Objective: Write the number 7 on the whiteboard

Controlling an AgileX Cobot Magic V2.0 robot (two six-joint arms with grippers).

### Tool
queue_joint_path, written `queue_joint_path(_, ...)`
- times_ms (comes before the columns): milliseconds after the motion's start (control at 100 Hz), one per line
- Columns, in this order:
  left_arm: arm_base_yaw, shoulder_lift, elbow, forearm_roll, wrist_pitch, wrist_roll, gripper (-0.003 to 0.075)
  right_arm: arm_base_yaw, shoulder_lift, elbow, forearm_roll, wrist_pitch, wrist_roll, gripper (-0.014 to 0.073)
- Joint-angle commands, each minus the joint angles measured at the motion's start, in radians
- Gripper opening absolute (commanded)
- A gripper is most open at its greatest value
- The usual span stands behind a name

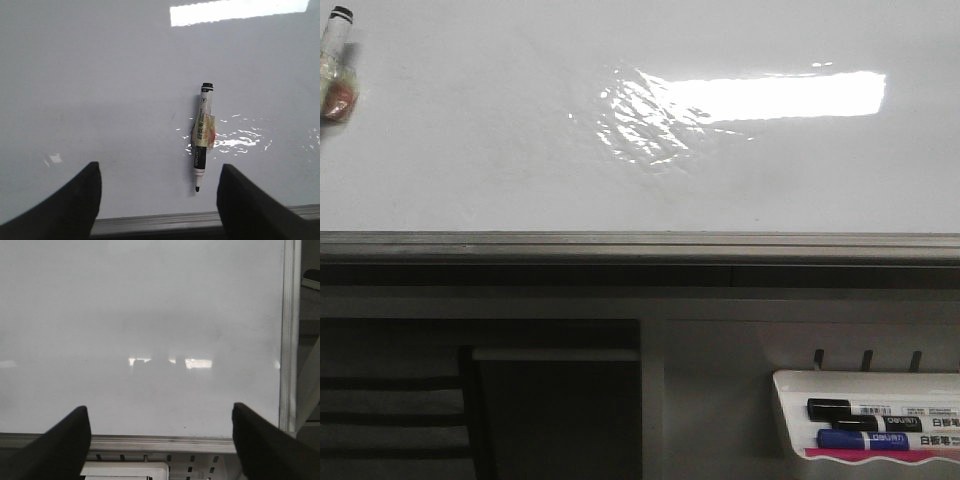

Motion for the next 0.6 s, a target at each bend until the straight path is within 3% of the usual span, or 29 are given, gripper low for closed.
queue_joint_path(0,-0.002,0.014,-0.035,-0.010,-0.074,0.000,0.0471,-0.007,0.014,-0.034,-0.014,-0.086,-0.005,0.0532)
queue_joint_path(370,-0.002,0.018,-0.025,-0.102,-0.122,0.000,0.0472,-0.007,0.014,-0.032,0.007,-0.093,-0.005,0.0532)
queue_joint_path(590,-0.002,0.114,-0.021,-0.102,-0.128,0.000,0.0472,-0.007,0.014,-0.032,0.015,-0.093,-0.005,0.0532)
